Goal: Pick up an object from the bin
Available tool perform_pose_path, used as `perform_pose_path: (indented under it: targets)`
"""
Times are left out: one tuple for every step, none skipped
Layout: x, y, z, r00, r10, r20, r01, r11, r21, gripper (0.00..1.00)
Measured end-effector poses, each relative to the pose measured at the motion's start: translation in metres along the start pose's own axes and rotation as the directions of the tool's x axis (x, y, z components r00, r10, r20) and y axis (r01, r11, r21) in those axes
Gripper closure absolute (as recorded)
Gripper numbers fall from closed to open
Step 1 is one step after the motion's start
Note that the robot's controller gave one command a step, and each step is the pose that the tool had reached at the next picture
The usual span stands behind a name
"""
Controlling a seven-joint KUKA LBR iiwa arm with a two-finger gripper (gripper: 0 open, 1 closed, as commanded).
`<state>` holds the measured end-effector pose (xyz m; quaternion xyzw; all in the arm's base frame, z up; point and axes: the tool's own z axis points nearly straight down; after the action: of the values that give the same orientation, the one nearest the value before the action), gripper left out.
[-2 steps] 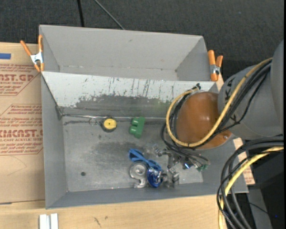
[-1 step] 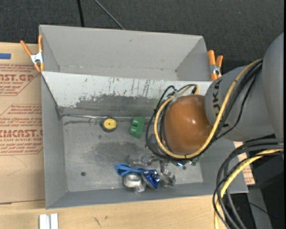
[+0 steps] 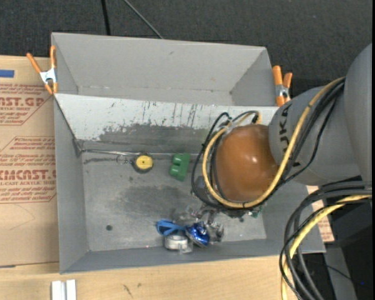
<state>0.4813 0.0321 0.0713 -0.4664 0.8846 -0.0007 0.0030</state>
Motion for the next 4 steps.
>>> perform_pose_path:
  targets:
    - [-0.006, -0.020, -0.137, 0.999, -0.034, 0.002, 0.034, 0.999, 0.003, 1.00]
    - [0.035, -0.029, -0.090, 0.987, -0.163, -0.004, 0.163, 0.987, -0.008, 1.00]
    - [0.077, -0.053, -0.085, 0.879, -0.478, -0.002, 0.478, 0.879, -0.007, 1.00]
    - [0.102, -0.089, -0.110, 0.763, -0.647, 0.001, 0.647, 0.763, -0.005, 1.00]
